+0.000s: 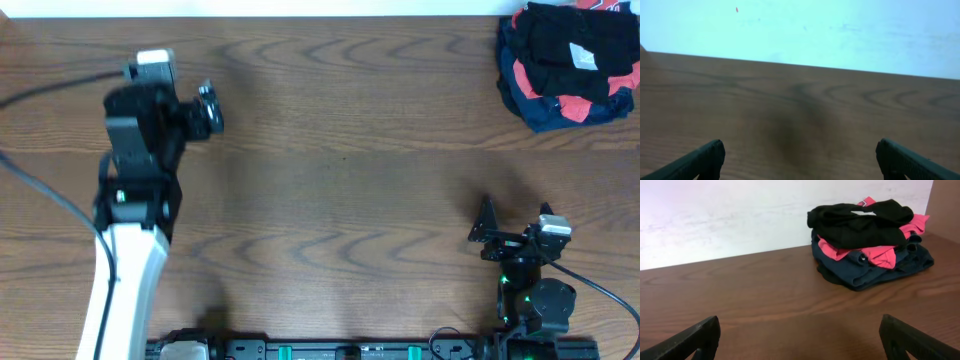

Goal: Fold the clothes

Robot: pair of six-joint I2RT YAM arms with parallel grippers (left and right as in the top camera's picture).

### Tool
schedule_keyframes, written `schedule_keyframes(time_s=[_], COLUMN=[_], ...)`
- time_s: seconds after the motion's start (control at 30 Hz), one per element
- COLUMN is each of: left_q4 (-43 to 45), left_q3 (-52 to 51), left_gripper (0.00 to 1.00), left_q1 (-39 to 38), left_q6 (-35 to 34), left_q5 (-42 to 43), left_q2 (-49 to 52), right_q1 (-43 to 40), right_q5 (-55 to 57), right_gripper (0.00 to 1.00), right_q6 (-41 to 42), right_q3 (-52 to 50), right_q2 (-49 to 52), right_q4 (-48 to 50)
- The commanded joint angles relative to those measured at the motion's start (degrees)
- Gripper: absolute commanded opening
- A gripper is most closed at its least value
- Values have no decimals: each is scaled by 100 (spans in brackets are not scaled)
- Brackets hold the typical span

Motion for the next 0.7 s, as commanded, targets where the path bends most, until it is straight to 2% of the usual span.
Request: schedule_keyframes(time_s=[0.0,0.27,0.67], left_q4=[380,1714,1720], left_q3=[-903,-3300,-4712], left_gripper=[98,98,98], left_q1=[-33,-33,-31], left_q6=[-79,-79,-72], left_q5=[-170,-173,-197], left_q2=[-761,-2839,-4684], right_q1=[48,48,48], right_q5=[2,2,2], right_gripper=[99,99,99], right_q6=[-85,-85,-85], right_q3=[-13,-13,-11], right_q2=[-42,-42,-42], right_q4=[-24,-24,-24])
